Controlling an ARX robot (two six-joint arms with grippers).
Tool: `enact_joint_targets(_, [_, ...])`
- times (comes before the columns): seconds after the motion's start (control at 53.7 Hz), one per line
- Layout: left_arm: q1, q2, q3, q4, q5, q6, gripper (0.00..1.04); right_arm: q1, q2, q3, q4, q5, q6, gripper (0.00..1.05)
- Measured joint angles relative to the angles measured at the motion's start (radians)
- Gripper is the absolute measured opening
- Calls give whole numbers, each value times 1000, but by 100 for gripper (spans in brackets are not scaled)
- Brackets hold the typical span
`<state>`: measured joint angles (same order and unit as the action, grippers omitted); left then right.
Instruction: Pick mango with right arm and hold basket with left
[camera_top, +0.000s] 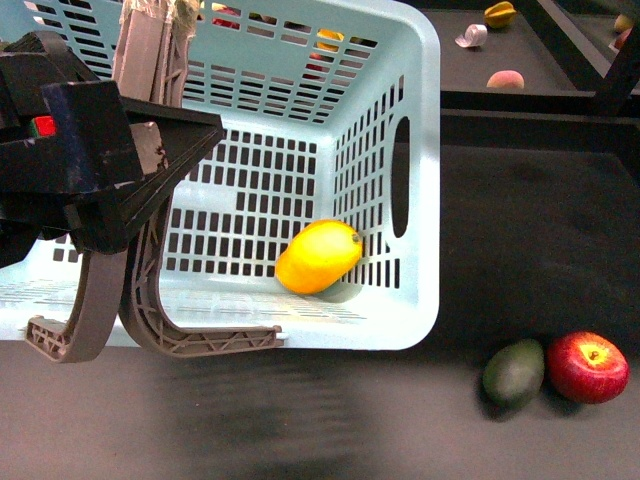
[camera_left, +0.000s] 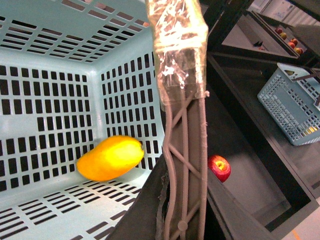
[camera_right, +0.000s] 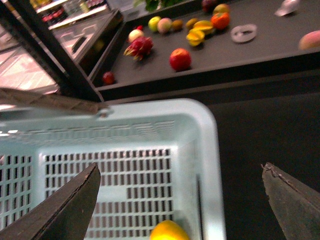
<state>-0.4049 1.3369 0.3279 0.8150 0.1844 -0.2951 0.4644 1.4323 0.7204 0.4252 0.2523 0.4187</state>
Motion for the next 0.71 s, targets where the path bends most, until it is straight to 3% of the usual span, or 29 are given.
enact_joint_targets(0.354, [0, 0, 0, 0, 9, 6, 12, 26, -517, -261, -183, 343, -64, 97])
enact_joint_targets(0.652, [0, 0, 0, 0, 2, 6, 12, 227, -861, -429, -416, 685, -31, 97])
enact_joint_targets(0.708, [0, 0, 0, 0, 1, 6, 12, 246, -885, -440, -435, 708, -16, 97])
